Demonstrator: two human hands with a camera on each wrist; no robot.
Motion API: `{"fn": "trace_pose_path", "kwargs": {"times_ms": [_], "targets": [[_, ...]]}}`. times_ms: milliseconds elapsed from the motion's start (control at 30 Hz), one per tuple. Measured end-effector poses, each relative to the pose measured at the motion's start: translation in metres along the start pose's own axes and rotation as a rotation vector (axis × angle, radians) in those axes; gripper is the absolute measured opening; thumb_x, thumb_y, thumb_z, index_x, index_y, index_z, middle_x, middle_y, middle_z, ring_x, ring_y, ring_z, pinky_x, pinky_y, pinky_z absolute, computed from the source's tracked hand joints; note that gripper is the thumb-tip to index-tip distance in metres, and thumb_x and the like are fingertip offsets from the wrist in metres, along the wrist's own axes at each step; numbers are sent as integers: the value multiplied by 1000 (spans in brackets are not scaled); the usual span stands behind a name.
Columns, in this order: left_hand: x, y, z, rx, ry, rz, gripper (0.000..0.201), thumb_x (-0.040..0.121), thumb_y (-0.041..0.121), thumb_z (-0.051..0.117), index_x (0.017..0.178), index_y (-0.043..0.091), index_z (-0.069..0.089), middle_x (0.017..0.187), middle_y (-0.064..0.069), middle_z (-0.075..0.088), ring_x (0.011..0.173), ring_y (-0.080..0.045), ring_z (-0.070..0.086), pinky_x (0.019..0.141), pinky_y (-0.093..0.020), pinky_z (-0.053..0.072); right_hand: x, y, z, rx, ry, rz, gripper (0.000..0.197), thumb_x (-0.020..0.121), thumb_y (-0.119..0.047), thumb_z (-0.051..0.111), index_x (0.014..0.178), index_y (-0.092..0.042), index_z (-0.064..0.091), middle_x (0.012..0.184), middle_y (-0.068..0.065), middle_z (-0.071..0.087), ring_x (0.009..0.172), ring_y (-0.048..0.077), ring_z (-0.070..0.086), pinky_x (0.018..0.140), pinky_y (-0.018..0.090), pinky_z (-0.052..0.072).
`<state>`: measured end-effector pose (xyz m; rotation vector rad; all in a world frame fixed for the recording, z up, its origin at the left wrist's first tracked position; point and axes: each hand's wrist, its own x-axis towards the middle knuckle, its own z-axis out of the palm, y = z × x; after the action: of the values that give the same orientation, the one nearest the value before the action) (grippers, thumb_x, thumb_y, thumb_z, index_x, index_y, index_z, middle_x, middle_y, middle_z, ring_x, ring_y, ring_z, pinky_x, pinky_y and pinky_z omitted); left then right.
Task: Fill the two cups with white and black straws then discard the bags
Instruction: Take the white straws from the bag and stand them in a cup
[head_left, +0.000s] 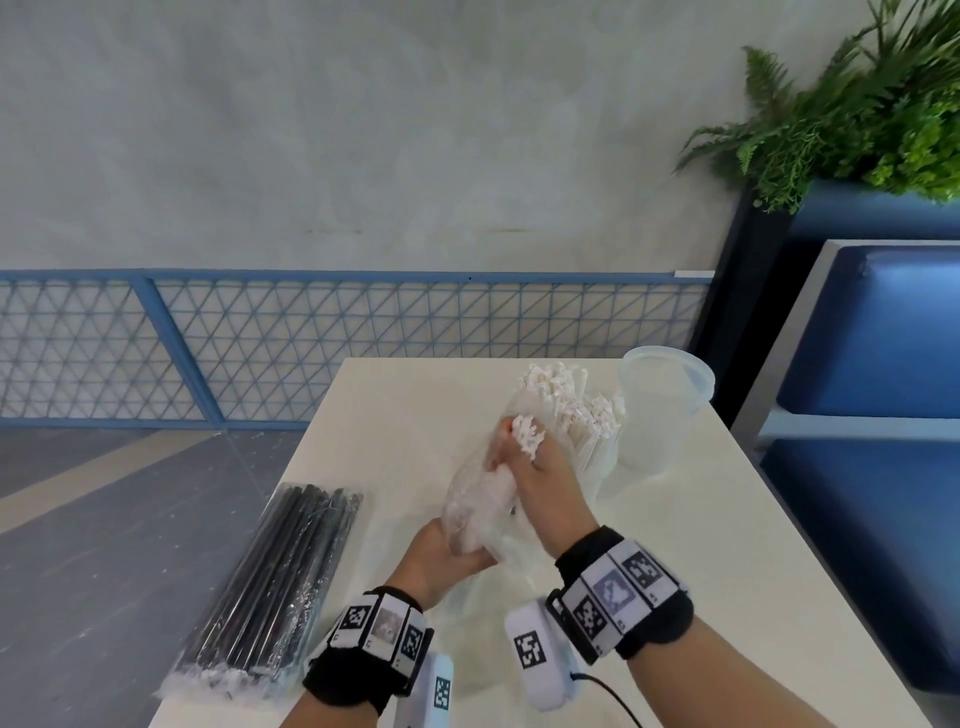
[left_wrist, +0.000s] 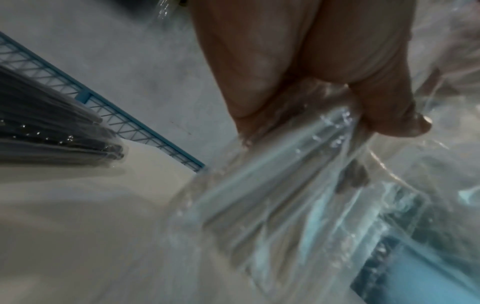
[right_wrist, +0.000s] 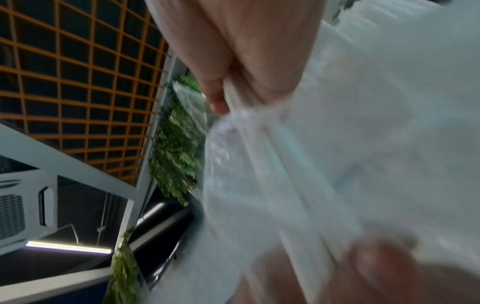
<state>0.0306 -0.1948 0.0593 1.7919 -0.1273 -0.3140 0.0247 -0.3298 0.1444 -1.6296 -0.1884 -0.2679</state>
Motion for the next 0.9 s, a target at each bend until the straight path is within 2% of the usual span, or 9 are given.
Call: {"fn": "trace_pose_path", "kwargs": {"times_ms": [167, 233, 333, 467, 567, 667, 767, 833, 900], "targets": [[3, 4, 0, -19, 50, 21, 19, 71, 9, 77, 86, 15, 68, 85, -3, 71, 78, -11, 67, 70, -19, 53, 10, -13, -16, 186, 39, -45, 10, 91, -19, 56, 91, -9, 58, 73, 0, 62, 76, 13, 61, 73, 22, 50], [4, 7, 3, -87, 48, 22, 17, 72, 7, 76, 85, 14, 69, 86, -7, 73, 80, -15, 69, 74, -24, 54, 7, -7, -16, 106, -35, 66, 17, 86, -25, 63, 97, -12, 61, 84, 2, 67, 83, 10, 64, 68, 23, 52], [5, 8, 5, -70, 40, 21, 18, 70, 12, 79, 86, 9, 72, 88, -13, 74, 83, -24, 70, 77, -35, 55, -1, 2, -14, 91, -145, 159, 20, 83, -38, 59, 83, -18, 62, 72, -7, 67, 78, 10, 63, 68, 26, 49], [5, 3, 2, -10, 1, -12, 12, 68, 1, 76, 76, 9, 71, 76, 0, 72, 71, -5, 66, 69, -19, 53, 10, -22, -25, 251, 60, 24, 28, 94, -26, 47, 69, -16, 55, 63, 1, 54, 67, 21, 53, 69, 34, 47], [0, -7, -7, -151, -15, -12, 9, 65, 0, 73, 72, 3, 70, 70, -9, 69, 67, -18, 64, 69, -30, 52, 30, -51, -45, 376, 256, -84, 27, 96, -23, 44, 71, -12, 47, 61, 1, 44, 57, 13, 49, 63, 28, 50], [0, -10, -15, -313, 99, -53, 8, 79, 0, 67, 71, 3, 66, 64, -13, 68, 60, -22, 64, 64, -30, 57, 46, -64, -63, 297, 341, -210, 27, 98, -22, 42, 73, -13, 42, 61, 0, 41, 54, 11, 46, 58, 25, 46], [1, -7, -18, -349, 134, -72, 14, 86, -9, 52, 77, -2, 61, 58, -8, 67, 54, -16, 65, 62, -26, 58, 52, -62, -67, 100, 403, -295, 25, 96, -24, 44, 71, -24, 46, 62, -5, 45, 61, 17, 46, 65, 36, 42], [0, -6, -18, -332, 137, -72, 13, 87, -8, 53, 78, -2, 61, 58, -6, 68, 53, -15, 65, 61, -25, 57, 52, -58, -65, -52, 405, -327, 21, 94, -27, 45, 74, -24, 50, 64, -6, 48, 64, 13, 49, 68, 30, 43], [-1, -6, -17, -330, 147, -67, 12, 86, -7, 54, 78, -2, 62, 59, -5, 69, 54, -14, 66, 61, -25, 56, 51, -51, -60, -173, 362, -345, 22, 93, -29, 43, 83, -11, 51, 66, -7, 49, 62, 0, 50, 65, 11, 40]]}}
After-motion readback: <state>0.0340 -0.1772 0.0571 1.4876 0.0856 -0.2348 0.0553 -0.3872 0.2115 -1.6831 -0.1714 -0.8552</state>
